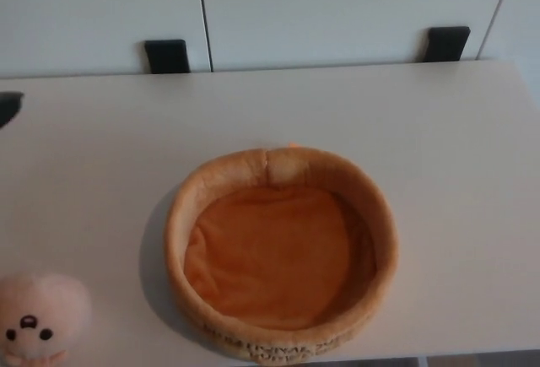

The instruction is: The robot walks towards a table in front, picks a dumpling toy with left hand and puts it in an orange round plate

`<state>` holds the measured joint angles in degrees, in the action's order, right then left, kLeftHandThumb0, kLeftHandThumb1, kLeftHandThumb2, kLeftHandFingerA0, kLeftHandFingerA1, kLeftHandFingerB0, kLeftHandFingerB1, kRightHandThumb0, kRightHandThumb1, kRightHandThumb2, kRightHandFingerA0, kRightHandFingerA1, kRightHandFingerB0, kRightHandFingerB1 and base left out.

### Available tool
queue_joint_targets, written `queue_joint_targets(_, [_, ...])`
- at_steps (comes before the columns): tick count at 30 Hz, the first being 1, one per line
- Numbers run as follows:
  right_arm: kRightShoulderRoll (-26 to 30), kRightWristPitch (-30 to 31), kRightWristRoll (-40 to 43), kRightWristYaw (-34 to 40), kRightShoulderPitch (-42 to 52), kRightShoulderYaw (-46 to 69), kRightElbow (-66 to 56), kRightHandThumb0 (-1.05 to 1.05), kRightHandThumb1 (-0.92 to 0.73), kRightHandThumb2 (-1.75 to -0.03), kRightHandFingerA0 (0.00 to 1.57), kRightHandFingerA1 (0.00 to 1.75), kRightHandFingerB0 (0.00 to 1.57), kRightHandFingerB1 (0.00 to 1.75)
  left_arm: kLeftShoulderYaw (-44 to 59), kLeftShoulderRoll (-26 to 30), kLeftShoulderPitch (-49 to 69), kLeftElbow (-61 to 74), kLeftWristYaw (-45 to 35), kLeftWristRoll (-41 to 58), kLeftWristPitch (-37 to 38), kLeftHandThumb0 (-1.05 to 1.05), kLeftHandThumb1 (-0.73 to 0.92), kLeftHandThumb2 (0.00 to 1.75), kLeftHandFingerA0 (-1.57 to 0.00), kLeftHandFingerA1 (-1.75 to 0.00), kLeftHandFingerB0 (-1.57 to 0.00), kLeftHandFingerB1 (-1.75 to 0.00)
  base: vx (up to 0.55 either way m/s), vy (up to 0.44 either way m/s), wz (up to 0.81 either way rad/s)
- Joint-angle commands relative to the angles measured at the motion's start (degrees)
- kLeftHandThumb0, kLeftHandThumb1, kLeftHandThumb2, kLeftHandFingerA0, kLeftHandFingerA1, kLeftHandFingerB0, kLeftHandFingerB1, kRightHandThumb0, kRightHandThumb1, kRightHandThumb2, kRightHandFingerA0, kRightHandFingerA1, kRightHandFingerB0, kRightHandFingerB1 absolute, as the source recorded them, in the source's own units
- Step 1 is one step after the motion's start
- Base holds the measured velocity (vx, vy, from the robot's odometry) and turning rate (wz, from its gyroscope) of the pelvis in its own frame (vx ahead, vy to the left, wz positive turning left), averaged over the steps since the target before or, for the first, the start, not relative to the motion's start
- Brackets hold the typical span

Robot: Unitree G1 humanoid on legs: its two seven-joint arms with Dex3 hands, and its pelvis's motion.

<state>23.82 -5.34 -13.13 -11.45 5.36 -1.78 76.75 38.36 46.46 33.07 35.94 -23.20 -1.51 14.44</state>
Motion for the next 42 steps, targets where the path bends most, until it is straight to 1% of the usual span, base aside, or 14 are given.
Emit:
queue_joint_targets(1, [1.01,0.02,0.39,1.16,0.0,0.69,0.34,-0.38,-0.53,-0.87,0.73,0.64,0.53,0.55,-11.83,4.24,-5.33,-5.94,-5.1,-9.92,-10.98,-0.53,0.34,0.73,0.0,-0.28,-0.02,-0.18,0.0,0.0,0.0])
queue_joint_targets(4, [1.05,-0.09,-0.05,1.0,-0.1,0.29,0.32,-0.37,-0.52,-0.86,0.74,0.65,0.53,0.55,-16.23,5.48,-6.98,-7.72,-6.31,-12.51,-14.09,-0.56,0.41,0.53,0.0,-0.3,-0.01,-0.25,0.0,0.0,0.0])
queue_joint_targets(14, [1.68,-0.82,0.22,-0.51,-0.03,0.26,-0.29,-0.33,-0.47,-0.84,0.71,0.65,0.49,0.54,-26.2,8.99,-8.65,-11.08,-10.95,-19.44,-21.56,-0.59,0.35,0.78,0.0,-0.3,0.0,-0.18,0.0,0.0,0.0])
queue_joint_targets(17, [1.85,-0.67,0.3,-0.44,-0.29,0.4,-0.23,-0.29,-0.63,-0.58,0.77,0.46,0.61,0.41,-27.11,9.95,-9.18,-10.29,-12.49,-19.94,-23.81,-0.58,0.34,0.78,0.0,-0.29,0.0,-0.18,0.0,0.0,0.0])
queue_joint_targets(21, [1.98,-1.03,0.59,-0.9,0.04,0.61,-0.31,-0.27,-0.63,-0.59,0.75,0.47,0.58,0.41,-27.89,10.09,-9.47,-9.95,-13.56,-20.47,-25.5,-0.69,0.4,0.54,0.0,-0.31,0.0,-0.24,0.0,0.0,0.0])
queue_joint_targets(23, [1.69,-0.8,0.65,-0.75,0.07,0.71,-0.2,-0.31,-0.48,-0.85,0.7,0.64,0.49,0.55,-28.48,9.78,-9.33,-10.49,-12.25,-22.33,-24.42,-0.62,0.36,0.79,0.0,-0.3,0.0,-0.17,0.0,0.0,0.0])
queue_joint_targets(24, [1.58,-0.71,0.4,-0.56,0.04,0.53,-0.16,-0.29,-0.63,-0.59,0.74,0.46,0.59,0.41,-28.89,9.27,-9.38,-10.8,-10.85,-23.48,-23.35,-0.62,0.37,0.79,-0.01,-0.31,0.0,-0.17,0.0,0.0,0.0])
queue_joint_targets(29, [1.31,-0.73,0.19,0.17,-0.06,0.42,-0.2,-0.33,-0.48,-0.85,0.72,0.65,0.49,0.55,-30.25,3.99,-10.11,-12.98,-1.38,-27.6,-18.11,-0.66,0.41,0.57,-0.12,-0.39,-0.08,-0.22,0.0,0.0,0.0])
queue_joint_targets(31, [1.22,-0.9,-0.08,0.18,-0.11,0.13,-0.24,-0.33,-0.49,-0.85,0.72,0.64,0.5,0.54,-30.63,1.8,-10.72,-14.25,1.24,-27.75,-16.28,-0.65,0.44,0.75,-0.1,-0.44,-0.11,-0.18,0.0,0.0,0.0])
queue_joint_targets(34, [1.26,-1.34,0.53,-0.62,-0.39,0.6,-0.29,-0.28,-0.62,-0.58,0.76,0.46,0.6,0.41,-32.88,-2.5,-12.6,-16.79,6.68,-29.5,-13.09,-0.65,0.4,0.7,-0.13,-0.44,-0.05,-0.24,0.0,0.0,0.0])
queue_joint_targets(37, [1.23,-1.42,0.97,-1.03,-0.62,1.04,-0.23,-0.27,-0.64,-0.59,0.73,0.46,0.6,0.41,-34.07,-4.76,-13.69,-18.09,9.02,-30.29,-11.61,-0.62,0.4,0.7,-0.18,-0.45,-0.05,-0.27,0.0,0.0,0.0])
queue_joint_targets(38, [1.3,-1.53,0.43,-0.74,-0.74,0.57,-0.3,-0.32,-0.53,-0.89,0.68,0.63,0.49,0.55,-34.98,-6.0,-14.35,-18.96,10.1,-30.53,-10.75,-0.31,0.25,0.84,-0.05,-0.49,0.0,-0.49,0.0,0.0,0.0])
queue_joint_targets(39, [1.34,-1.53,0.22,-0.74,-0.85,0.38,-0.35,-0.28,-0.65,-0.6,0.72,0.45,0.6,0.41,-35.55,-6.63,-14.8,-19.4,10.58,-30.76,-10.48,-0.31,0.26,0.84,-0.05,-0.48,0.0,-0.49,0.0,0.0,0.0])
queue_joint_targets(42, [1.42,-1.44,0.16,-0.78,-0.99,0.28,-0.48,-0.33,-0.5,-0.86,0.71,0.64,0.5,0.55,-37.35,-8.06,-16.07,-21.09,11.82,-32.07,-9.57,-0.57,0.4,0.68,-0.28,-0.47,-0.07,-0.31,0.0,0.0,0.0])
